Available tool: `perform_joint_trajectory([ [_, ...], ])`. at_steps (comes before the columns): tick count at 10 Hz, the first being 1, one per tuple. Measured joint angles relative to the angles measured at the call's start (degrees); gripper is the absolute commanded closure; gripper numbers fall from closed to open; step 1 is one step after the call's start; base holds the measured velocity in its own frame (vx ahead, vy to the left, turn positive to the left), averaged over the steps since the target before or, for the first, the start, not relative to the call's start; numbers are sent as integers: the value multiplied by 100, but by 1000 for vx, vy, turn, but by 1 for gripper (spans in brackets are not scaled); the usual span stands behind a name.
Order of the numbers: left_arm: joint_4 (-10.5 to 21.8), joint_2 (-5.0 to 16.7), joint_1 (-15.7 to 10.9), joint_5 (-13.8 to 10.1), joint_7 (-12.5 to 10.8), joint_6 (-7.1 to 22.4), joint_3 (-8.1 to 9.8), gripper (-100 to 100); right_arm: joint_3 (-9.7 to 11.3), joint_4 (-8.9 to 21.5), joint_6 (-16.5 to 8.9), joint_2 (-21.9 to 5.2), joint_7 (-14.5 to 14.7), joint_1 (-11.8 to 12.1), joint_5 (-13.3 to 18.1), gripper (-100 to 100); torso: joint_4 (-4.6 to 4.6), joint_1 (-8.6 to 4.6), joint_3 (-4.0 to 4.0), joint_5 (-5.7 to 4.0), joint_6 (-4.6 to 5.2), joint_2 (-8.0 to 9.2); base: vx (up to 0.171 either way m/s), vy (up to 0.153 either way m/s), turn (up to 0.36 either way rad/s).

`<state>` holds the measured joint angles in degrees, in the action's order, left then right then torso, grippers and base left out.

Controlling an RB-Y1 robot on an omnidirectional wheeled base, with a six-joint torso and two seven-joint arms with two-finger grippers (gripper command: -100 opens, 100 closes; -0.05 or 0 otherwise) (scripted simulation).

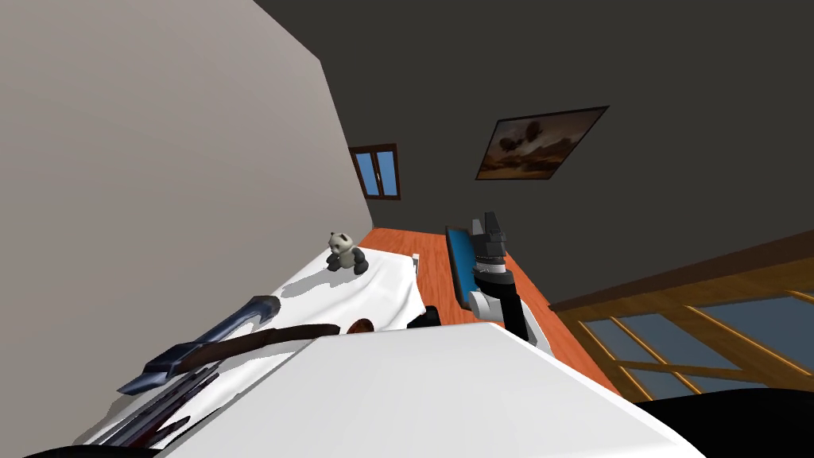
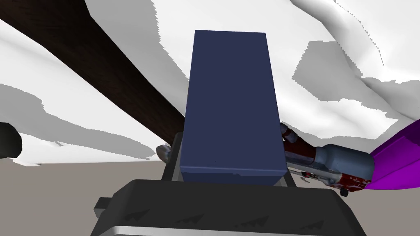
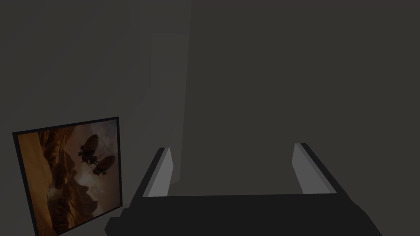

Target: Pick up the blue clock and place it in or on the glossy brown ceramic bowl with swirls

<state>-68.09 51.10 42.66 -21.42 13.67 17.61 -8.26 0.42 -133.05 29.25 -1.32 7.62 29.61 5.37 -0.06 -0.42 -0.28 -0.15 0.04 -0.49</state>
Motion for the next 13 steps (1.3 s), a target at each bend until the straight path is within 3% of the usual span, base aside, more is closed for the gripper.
perform_joint_trajectory([
  [5, -688, 263, 332, -142, -274, 190, -183, 100, 1, 0, 0, 1, 0, 0, 0, 0, -2, -44, 0, -7, -10, 2, 134, -128, 65],
  [13, -1584, 550, 757, -339, -817, 345, -668, 100, 1, 0, 0, 1, 0, 0, 0, 0, -2, -29, 1, -6, -17, 6, 126, -141, 63],
])
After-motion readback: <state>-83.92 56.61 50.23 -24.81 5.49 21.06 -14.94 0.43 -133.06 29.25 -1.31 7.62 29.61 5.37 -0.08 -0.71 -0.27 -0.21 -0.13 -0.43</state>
